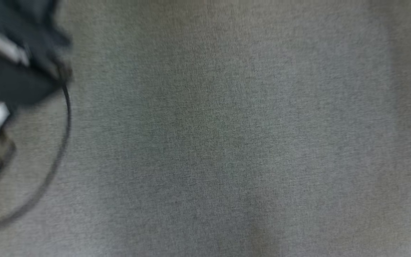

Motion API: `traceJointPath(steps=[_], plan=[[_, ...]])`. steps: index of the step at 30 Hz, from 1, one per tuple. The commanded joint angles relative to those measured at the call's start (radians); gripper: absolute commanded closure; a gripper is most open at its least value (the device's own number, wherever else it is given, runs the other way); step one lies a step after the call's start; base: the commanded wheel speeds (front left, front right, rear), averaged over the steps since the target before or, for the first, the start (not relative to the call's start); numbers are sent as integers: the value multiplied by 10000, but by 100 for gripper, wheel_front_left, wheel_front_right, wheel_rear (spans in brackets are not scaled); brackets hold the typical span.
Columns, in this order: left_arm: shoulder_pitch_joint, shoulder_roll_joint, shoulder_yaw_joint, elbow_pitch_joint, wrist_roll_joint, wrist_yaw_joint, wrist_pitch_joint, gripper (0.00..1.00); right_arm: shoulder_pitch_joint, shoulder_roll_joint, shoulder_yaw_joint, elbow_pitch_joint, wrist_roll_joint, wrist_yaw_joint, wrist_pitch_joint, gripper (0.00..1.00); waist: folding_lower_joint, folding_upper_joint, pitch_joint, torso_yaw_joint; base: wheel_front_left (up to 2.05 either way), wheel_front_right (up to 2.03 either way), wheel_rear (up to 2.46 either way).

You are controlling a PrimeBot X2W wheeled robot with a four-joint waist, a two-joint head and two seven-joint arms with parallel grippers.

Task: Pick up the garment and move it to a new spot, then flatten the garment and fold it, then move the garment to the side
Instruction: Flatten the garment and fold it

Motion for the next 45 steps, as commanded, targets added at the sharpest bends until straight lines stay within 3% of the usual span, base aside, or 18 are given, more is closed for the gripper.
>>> traceJointPath(steps=[1,7,8,9,11,25,30,37,45], plan=[[1088,154,192,-334,-348,-4,-11,100,923,-155,-94,-501,79,0,-11,100,0,-3,-1068,228,0,0,0],[4669,376,662,-1071,-1003,-5,-11,100,3625,-407,-604,-1728,210,0,-11,100,0,-3,-2404,132,0,0,0],[4669,376,662,-1071,-1003,-5,-11,100,3625,-407,-604,-1728,210,0,-11,100,0,-3,-2404,132,0,0,0],[5856,339,817,-1207,-1184,73,-12,100,4530,-315,-771,-1940,175,0,-10,100,0,-3,-2835,103,0,0,0],[6409,302,838,-1244,-1293,94,-12,100,4955,-317,-834,-2006,159,0,-10,100,0,-3,-3041,102,0,0,0],[11482,-776,1282,-1849,-1677,925,-12,100,9540,-426,-1823,-2541,-261,-5,-11,100,0,-3,-5024,121,0,0,0],[12649,-1026,1421,-2241,-1736,1160,-12,100,10716,-533,-2192,-2749,-563,-5,-12,100,0,-3,-5379,177,0,0,0],[13571,-648,1378,-3204,-1923,1208,229,100,11944,-725,-2591,-3558,-619,-5,-8,100,0,-3,-5532,284,0,0,0],[12444,-915,1268,-2464,-2133,1087,585,100,11273,-305,-2441,-3320,-890,-5,929,100,0,-3,-5242,226,0,0,0]])
